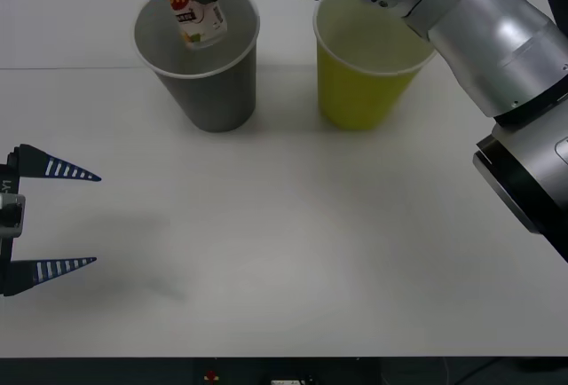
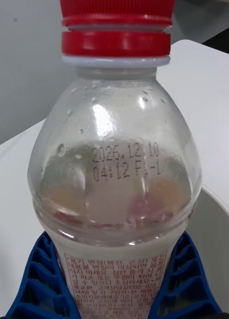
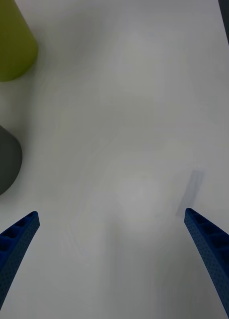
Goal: Put the can into the green bin and the plastic bottle into the gray bin
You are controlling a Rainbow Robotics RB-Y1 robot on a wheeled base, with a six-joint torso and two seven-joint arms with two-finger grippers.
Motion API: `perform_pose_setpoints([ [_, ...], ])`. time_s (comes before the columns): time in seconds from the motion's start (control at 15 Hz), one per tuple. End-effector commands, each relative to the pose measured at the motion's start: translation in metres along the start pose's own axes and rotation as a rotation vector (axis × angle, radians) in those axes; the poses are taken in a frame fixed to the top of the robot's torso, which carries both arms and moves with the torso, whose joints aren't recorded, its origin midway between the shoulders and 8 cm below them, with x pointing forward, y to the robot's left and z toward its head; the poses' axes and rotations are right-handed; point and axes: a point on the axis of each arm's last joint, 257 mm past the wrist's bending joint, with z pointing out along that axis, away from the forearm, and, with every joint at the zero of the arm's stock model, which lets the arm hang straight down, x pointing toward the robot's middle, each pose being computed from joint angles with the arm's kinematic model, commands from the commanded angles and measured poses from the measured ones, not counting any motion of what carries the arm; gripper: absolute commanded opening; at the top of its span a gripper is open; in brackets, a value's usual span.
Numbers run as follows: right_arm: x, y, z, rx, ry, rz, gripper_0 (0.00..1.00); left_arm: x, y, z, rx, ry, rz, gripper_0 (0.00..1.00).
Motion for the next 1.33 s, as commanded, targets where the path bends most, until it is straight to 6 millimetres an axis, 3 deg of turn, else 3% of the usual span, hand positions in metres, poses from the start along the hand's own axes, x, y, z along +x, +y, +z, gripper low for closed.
perform_pose_setpoints([
  [0.07, 0.008, -0.001, 0.011, 0.013, 0.003, -0.007, 0.00, 0.000, 0.000, 0.000, 0.000, 0.000, 0.000, 1.00],
  [0.13, 0.007, 0.000, 0.012, 0.011, 0.002, -0.009, 0.00, 0.000, 0.000, 0.000, 0.000, 0.000, 0.000, 1.00],
  [0.27, 0.005, 0.002, 0.012, 0.008, -0.001, -0.011, 0.15, 0.000, 0.000, 0.000, 0.000, 0.000, 0.000, 1.00],
  [0.33, 0.005, 0.003, 0.012, 0.005, -0.001, -0.010, 0.31, 0.000, 0.000, 0.000, 0.000, 0.000, 0.000, 1.00],
  [0.4, 0.003, 0.002, 0.012, 0.008, -0.005, -0.011, 0.68, 0.000, 0.000, 0.000, 0.000, 0.000, 0.000, 1.00],
  [0.47, 0.002, 0.002, 0.012, 0.006, -0.010, -0.012, 0.90, 0.000, 0.000, 0.000, 0.000, 0.000, 0.000, 1.00],
  [0.53, 0.000, 0.004, 0.012, 0.001, -0.018, -0.005, 1.00, 0.000, 0.000, 0.000, 0.000, 0.000, 0.000, 1.00],
  [0.87, -0.009, 0.002, 0.000, -0.040, -0.053, 0.017, 1.00, 0.000, 0.000, 0.000, 0.000, 0.000, 0.000, 1.00],
  [1.13, -0.007, -0.015, -0.031, -0.051, -0.109, -0.002, 1.00, 0.000, 0.000, 0.000, 0.000, 0.000, 0.000, 1.00],
  [1.33, 0.013, -0.022, -0.063, -0.049, -0.098, -0.042, 1.00, 0.000, 0.000, 0.000, 0.000, 0.000, 0.000, 1.00],
])
